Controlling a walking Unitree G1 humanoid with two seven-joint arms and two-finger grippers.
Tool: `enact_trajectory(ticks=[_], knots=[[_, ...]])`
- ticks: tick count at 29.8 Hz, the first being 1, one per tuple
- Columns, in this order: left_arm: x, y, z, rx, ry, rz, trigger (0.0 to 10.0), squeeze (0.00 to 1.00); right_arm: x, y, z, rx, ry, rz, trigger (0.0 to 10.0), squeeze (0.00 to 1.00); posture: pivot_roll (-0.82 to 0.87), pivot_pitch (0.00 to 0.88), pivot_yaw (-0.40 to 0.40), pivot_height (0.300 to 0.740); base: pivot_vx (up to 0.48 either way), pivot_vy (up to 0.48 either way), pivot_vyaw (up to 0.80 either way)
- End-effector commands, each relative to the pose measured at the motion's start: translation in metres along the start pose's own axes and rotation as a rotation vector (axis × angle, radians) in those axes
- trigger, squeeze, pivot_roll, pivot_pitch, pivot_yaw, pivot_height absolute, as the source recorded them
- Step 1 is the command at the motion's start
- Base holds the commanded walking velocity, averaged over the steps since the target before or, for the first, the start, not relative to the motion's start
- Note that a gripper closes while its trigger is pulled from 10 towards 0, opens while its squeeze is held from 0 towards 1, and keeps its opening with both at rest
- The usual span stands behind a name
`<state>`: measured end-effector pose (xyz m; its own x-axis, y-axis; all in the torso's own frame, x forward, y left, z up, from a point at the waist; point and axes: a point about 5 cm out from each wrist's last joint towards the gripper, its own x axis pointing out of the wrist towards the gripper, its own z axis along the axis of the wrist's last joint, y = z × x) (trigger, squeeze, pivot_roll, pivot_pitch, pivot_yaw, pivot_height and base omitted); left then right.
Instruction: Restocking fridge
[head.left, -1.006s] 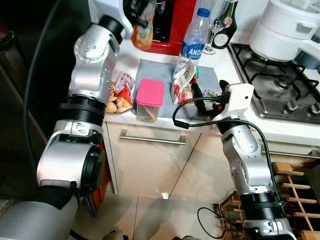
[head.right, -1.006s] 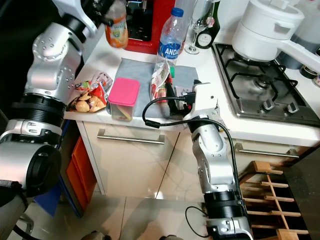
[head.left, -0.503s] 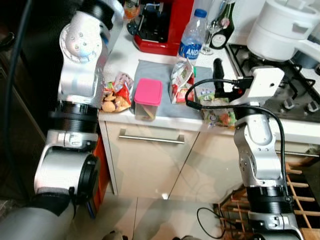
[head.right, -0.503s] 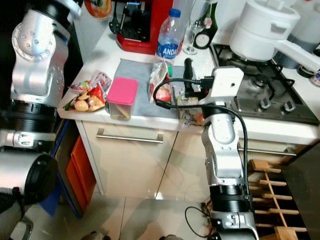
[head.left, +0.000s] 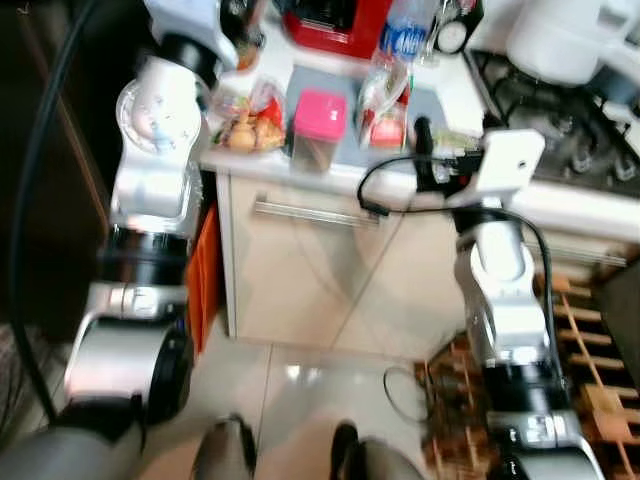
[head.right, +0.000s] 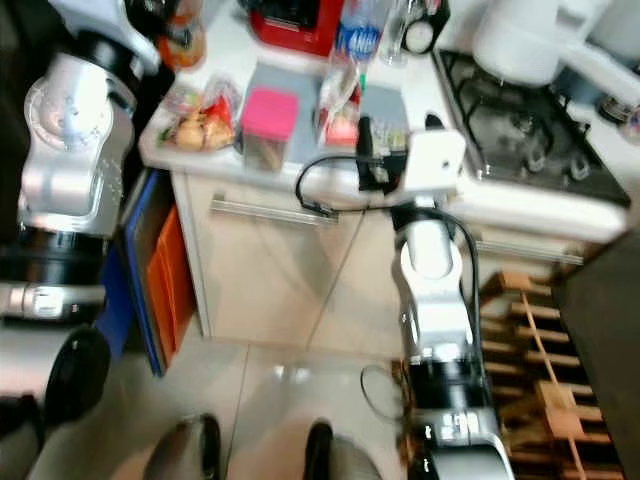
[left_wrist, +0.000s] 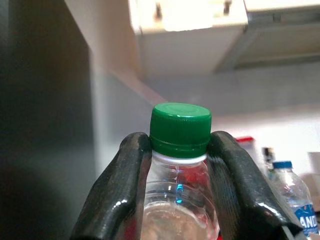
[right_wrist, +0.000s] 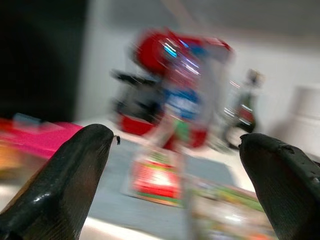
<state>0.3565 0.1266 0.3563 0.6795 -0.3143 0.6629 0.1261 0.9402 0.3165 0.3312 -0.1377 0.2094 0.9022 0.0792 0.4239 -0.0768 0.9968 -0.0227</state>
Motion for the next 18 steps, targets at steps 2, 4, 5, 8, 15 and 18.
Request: enact_trajectory(ticks=[2, 4, 5, 8, 15, 18], knots=[[0.010, 0.000, 0.027, 0.042, -0.118, -0.014, 10.0, 0.00, 0.000, 0.000, 0.000, -0.005, -0.013, -0.010, 10.0, 0.00, -0.02, 0.000, -0.080, 0.740, -0.465, 0.000, 0.00], [0.012, 0.000, 0.028, 0.045, -0.116, -0.024, 10.0, 0.00, 0.000, 0.002, -0.001, 0.003, -0.017, -0.016, 10.0, 0.00, -0.02, 0.000, -0.056, 0.740, -0.463, 0.000, 0.00], [0.012, 0.000, 0.028, 0.043, -0.114, -0.031, 10.0, 0.00, -0.001, 0.002, -0.002, 0.008, -0.019, -0.022, 10.0, 0.00, -0.02, 0.000, -0.050, 0.740, -0.454, 0.000, 0.00], [0.013, -0.001, 0.027, 0.044, -0.103, -0.054, 10.0, 0.00, -0.005, 0.003, -0.005, 0.018, -0.013, -0.037, 10.0, 0.00, -0.02, 0.000, -0.036, 0.740, -0.456, 0.000, 0.00], [-0.014, 0.000, -0.009, -0.081, 0.086, -0.054, 10.0, 0.00, -0.032, -0.004, -0.042, 0.065, 0.160, -0.114, 10.0, 0.00, -0.01, 0.000, -0.009, 0.740, -0.083, 0.000, -0.52], [-0.060, -0.007, -0.046, -0.132, 0.258, -0.026, 10.0, 0.00, -0.059, -0.010, -0.065, 0.059, 0.263, -0.134, 10.0, 0.00, 0.00, 0.000, -0.009, 0.740, 0.000, 0.000, -0.24]])
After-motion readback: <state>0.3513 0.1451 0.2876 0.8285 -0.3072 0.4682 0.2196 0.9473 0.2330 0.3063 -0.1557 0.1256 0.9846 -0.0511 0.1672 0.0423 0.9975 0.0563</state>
